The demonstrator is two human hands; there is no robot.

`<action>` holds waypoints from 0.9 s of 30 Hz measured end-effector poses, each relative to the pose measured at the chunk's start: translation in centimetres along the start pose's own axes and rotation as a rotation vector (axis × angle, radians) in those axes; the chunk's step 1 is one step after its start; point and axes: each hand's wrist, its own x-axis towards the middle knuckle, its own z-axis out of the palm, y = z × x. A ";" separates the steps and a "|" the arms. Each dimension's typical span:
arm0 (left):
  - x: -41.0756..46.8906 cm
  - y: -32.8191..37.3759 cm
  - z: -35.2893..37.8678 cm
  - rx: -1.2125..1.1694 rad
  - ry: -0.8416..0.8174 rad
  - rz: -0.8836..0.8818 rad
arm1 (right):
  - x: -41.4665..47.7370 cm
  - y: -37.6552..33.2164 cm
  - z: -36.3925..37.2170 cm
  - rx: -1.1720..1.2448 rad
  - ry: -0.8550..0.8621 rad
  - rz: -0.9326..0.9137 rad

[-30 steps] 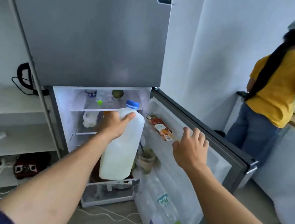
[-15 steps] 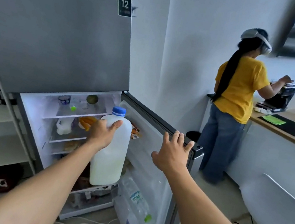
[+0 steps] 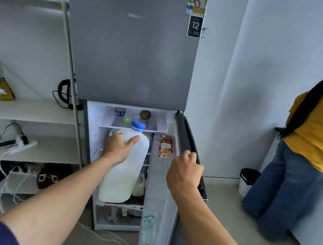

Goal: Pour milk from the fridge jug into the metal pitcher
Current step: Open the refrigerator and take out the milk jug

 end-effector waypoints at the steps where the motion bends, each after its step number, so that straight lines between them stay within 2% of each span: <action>1: 0.1 -0.5 -0.7 -0.002 0.017 -0.012 | 0.1 -0.7 -0.2 0.040 0.016 -0.032; 8: 1.8 -4.6 -5.7 -0.008 0.143 -0.097 | 1.3 -6.0 -0.5 0.357 0.136 -0.193; 15: 4.6 -9.0 -9.7 0.005 0.268 -0.164 | 3.8 -11.8 -0.4 0.389 0.121 -0.360; 21: 7.8 -12.3 -12.5 0.027 0.341 -0.204 | 7.2 -16.9 0.6 0.460 0.131 -0.422; 27: 12.5 -16.3 -13.8 -0.011 0.392 -0.190 | 11.4 -22.3 2.0 0.482 0.053 -0.486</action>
